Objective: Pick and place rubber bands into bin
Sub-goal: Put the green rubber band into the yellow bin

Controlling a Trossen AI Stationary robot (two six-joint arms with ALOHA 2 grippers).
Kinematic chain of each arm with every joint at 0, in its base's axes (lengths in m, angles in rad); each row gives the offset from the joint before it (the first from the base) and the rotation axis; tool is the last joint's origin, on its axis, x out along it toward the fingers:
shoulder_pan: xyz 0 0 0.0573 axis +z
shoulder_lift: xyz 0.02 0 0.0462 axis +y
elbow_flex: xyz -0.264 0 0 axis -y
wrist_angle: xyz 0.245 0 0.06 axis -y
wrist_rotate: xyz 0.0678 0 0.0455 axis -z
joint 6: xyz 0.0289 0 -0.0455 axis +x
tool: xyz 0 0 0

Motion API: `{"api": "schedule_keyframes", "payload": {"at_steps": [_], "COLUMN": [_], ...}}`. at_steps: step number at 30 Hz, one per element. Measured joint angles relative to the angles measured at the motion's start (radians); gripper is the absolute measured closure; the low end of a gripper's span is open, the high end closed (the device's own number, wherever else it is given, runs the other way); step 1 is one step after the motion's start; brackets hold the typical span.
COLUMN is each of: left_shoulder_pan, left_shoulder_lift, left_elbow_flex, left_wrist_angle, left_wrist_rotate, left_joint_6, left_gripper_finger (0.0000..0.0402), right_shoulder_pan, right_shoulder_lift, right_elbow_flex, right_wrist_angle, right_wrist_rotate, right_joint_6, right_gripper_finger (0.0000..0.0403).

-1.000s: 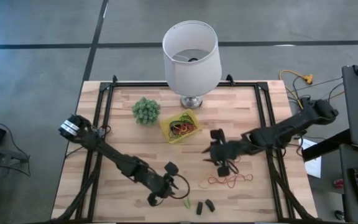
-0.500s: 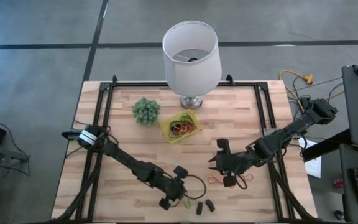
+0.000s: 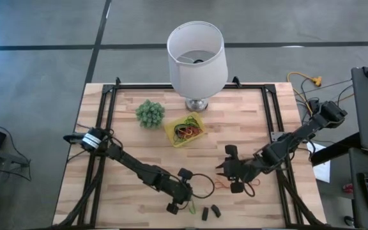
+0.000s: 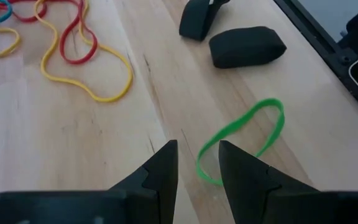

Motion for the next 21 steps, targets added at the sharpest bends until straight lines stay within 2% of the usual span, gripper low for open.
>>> {"api": "schedule_keyframes", "payload": {"at_steps": [16,21], "left_shoulder_pan": [0.006,0.007], "left_shoulder_lift": [0.066,0.066], "left_elbow_flex": [0.000,0.008], "left_wrist_angle": [0.028,-0.011], "left_wrist_rotate": [0.031,0.031], "left_joint_6": [-0.024,-0.026], "left_gripper_finger": [0.0302,0.0321], "right_shoulder_pan": [0.000,0.000], "right_shoulder_lift": [-0.003,-0.003], "right_elbow_flex": [-0.004,-0.004], "right_wrist_angle": [0.041,0.040], "right_wrist_rotate": [-0.001,-0.001], "right_joint_6": [-0.050,-0.053], "right_gripper_finger": [0.0306,0.0313]}}
